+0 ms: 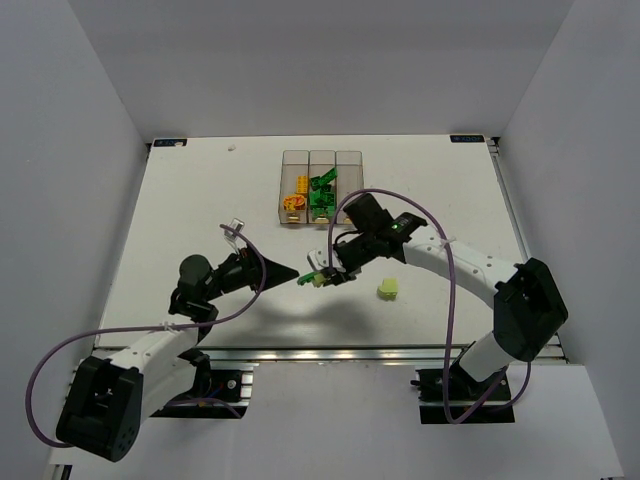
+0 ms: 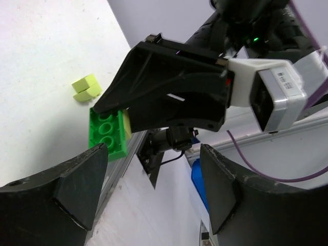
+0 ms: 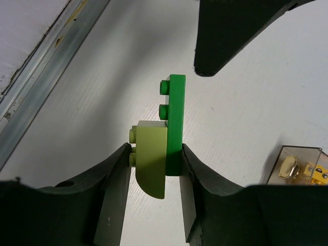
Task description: Sort the legos into containers by color
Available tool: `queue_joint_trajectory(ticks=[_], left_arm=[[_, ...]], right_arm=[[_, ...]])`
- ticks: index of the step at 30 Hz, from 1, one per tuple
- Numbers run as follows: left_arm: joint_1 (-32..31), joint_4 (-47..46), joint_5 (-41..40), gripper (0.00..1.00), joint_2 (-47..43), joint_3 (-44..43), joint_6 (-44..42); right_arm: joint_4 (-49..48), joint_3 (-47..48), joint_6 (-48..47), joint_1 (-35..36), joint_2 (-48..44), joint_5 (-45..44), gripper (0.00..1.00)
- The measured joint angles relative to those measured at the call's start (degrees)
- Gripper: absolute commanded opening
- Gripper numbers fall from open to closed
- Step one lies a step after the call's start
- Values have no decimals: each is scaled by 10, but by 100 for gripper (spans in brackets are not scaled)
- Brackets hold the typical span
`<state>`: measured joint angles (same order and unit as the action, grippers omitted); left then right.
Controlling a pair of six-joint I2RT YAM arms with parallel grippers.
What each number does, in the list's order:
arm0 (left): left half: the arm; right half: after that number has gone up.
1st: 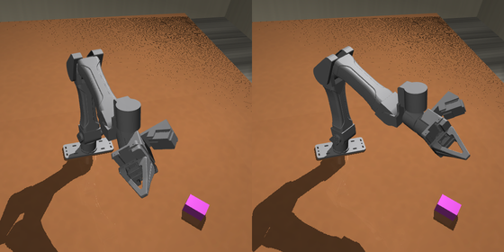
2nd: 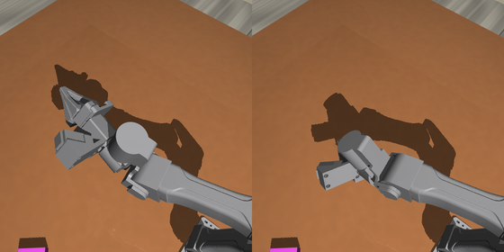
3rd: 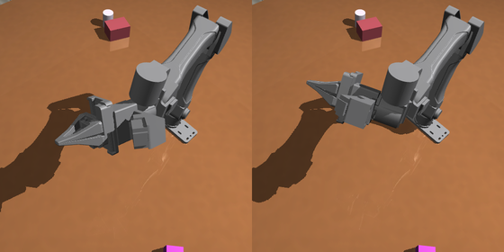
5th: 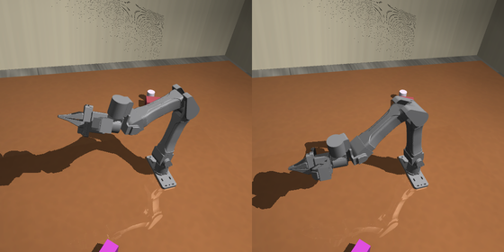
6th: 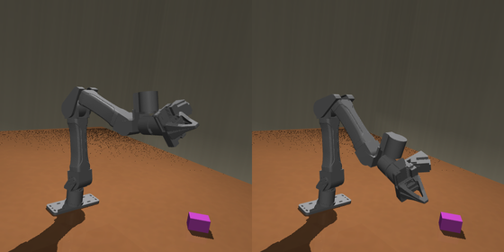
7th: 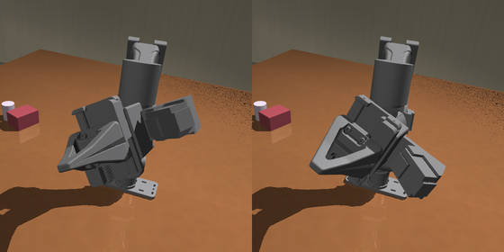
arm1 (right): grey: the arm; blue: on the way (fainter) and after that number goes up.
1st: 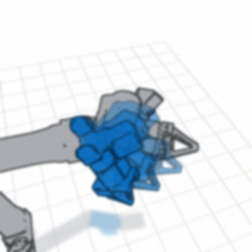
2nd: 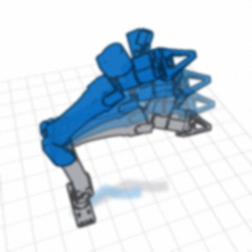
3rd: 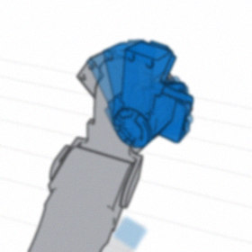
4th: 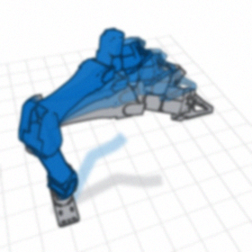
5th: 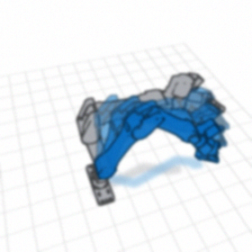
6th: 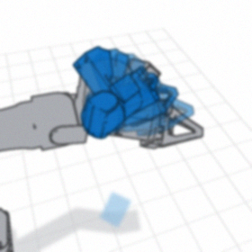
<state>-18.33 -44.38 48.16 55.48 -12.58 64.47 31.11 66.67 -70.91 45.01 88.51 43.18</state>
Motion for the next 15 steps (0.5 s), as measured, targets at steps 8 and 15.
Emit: queue_joint_trajectory(ticks=[8, 15], left_arm=[[1, 64, 5, 81, 19, -2, -41], [1, 78, 5, 81, 32, -5, -51]], right_arm=[[-5, 24, 5, 0, 0, -2, 15], [-13, 33, 12, 4, 0, -12, 16]])
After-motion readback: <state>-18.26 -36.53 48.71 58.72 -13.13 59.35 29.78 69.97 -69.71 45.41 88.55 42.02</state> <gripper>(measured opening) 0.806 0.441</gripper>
